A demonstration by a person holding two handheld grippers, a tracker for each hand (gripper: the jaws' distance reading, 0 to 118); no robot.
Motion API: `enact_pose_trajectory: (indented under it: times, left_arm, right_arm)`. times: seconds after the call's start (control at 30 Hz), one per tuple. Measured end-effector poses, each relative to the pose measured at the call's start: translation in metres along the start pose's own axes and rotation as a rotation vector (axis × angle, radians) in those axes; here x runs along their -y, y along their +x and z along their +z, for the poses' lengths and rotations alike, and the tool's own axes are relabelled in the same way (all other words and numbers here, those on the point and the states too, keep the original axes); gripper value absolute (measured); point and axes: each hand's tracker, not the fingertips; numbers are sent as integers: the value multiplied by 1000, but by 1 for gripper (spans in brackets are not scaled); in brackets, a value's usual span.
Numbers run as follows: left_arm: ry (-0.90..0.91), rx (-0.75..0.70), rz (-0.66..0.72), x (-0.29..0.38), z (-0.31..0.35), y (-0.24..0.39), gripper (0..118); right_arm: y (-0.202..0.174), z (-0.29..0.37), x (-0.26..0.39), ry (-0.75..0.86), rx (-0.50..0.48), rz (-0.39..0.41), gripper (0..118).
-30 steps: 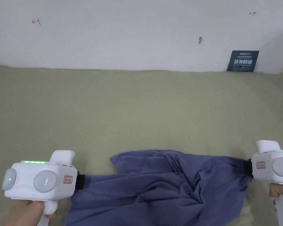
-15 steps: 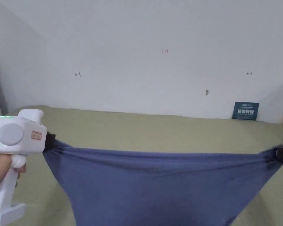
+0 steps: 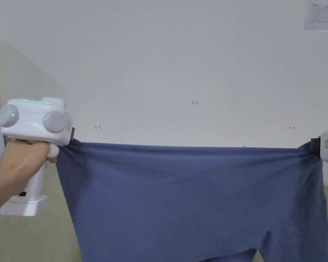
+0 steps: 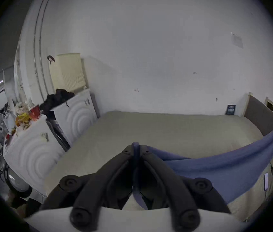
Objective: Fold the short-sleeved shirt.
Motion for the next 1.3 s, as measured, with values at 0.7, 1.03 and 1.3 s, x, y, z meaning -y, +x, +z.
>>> enact_pose_trajectory:
  times: [0.7, 1.03, 1.3]
  left_arm:
    - [-32, -109, -81, 17, -227, 100, 5]
    - [-266, 3, -81, 185, -246, 98, 5]
    - [-297, 91, -78, 244, -138, 50, 5]
  right_arm:
    - [-47, -220, 45, -111, 90, 27, 4]
    - [-33, -203, 223, -337, 69, 85, 4]
    - [7, -80, 265, -317, 6, 54, 4]
